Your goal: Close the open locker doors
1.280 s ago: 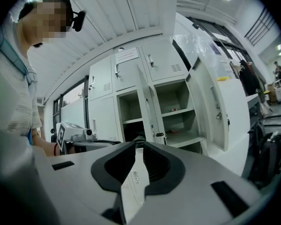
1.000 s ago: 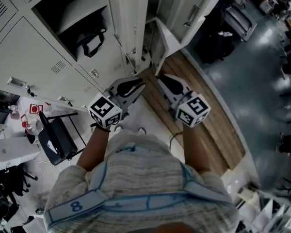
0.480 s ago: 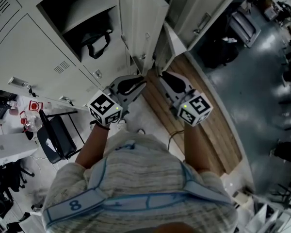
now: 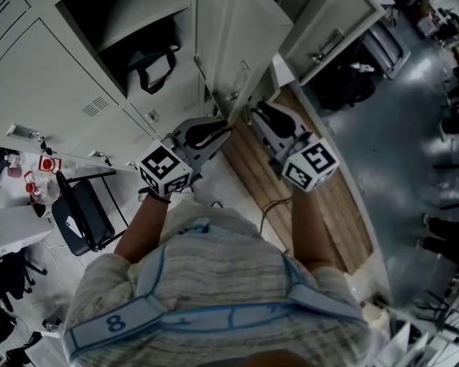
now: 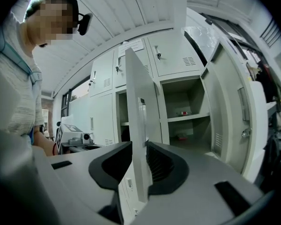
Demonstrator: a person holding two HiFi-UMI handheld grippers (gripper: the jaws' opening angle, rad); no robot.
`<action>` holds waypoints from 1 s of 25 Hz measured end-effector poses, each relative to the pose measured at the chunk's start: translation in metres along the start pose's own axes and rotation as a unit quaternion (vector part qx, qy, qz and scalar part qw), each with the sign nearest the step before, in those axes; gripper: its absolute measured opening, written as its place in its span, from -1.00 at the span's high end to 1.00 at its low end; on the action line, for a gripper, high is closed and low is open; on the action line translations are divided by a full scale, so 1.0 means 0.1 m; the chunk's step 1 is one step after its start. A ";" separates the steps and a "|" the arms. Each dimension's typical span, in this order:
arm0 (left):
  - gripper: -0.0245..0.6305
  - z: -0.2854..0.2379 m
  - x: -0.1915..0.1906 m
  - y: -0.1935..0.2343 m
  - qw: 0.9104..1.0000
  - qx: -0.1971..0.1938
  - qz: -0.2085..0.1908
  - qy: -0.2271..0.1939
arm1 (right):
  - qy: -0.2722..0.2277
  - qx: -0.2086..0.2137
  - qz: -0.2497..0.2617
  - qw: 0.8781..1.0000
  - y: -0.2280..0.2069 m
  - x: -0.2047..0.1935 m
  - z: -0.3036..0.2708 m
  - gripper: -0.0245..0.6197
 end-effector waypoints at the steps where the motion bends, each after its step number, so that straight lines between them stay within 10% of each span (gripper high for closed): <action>1: 0.74 0.01 0.00 0.02 1.000 0.001 0.001 0.000 | 0.001 0.003 0.004 1.000 -0.01 0.03 -0.02 0.69; 25: 0.74 0.11 0.02 0.18 1.000 -0.003 0.007 -0.012 | 0.016 0.028 0.021 0.999 0.00 0.16 -0.29 0.68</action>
Point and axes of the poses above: the fingertips, and each gripper's own axes: z backward along the fingers, y to its left, x out of its top, the point moved 8 cm from there along z, backward along the fingers, and after that the axes turned 13 degrees about x, right-handed, at the moved point
